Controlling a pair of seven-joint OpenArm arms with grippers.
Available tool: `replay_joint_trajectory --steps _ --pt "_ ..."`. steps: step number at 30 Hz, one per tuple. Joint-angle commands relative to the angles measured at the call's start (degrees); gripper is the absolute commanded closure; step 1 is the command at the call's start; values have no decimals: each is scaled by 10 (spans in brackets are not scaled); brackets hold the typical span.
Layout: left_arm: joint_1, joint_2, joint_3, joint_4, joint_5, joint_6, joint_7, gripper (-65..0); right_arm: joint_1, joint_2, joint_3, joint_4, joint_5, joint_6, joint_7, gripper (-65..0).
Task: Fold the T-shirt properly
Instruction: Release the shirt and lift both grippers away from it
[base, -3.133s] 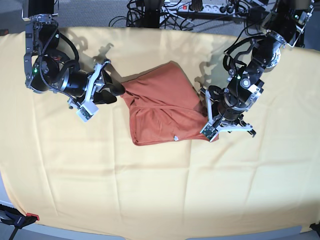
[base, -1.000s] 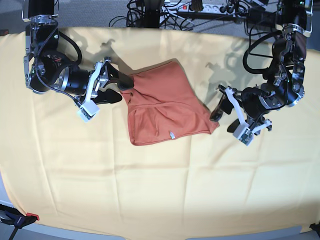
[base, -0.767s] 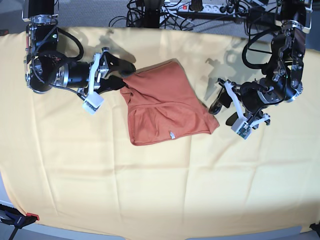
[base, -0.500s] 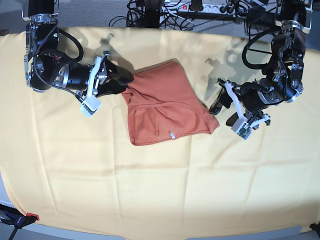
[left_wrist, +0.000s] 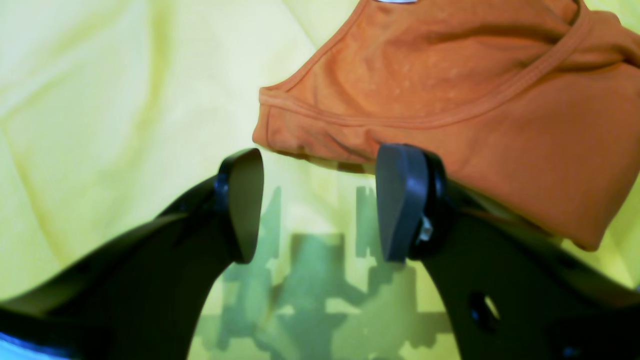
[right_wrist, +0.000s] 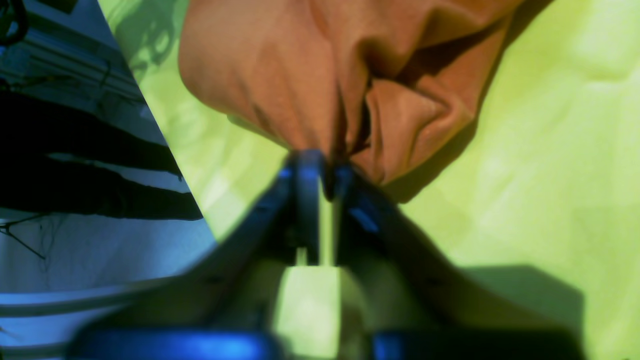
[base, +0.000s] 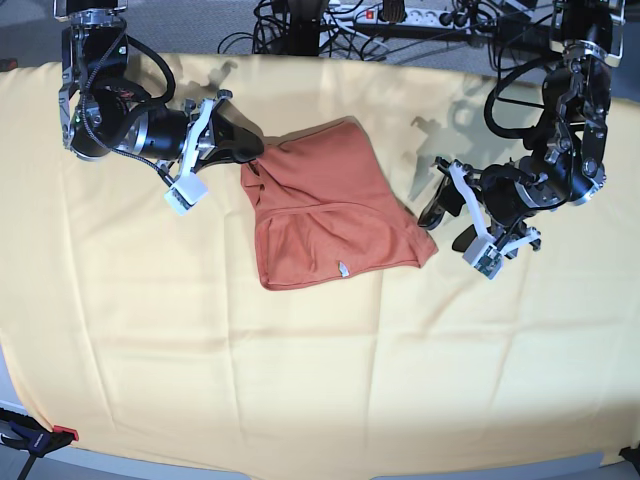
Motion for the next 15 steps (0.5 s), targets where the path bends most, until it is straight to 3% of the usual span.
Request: replay_joint_trajectory --steps 1,8,15 --pt "-8 -6 -5 9 -4 -1 -11 -369 5 5 2 10 15 3 6 0" --pt "-8 -7 -5 9 -4 -1 -10 -369 -13 4 2 10 94 3 -69 0" --pt "-8 -6 -5 9 -23 -2 -10 -369 -28 -1 2 10 108 3 -85 0"
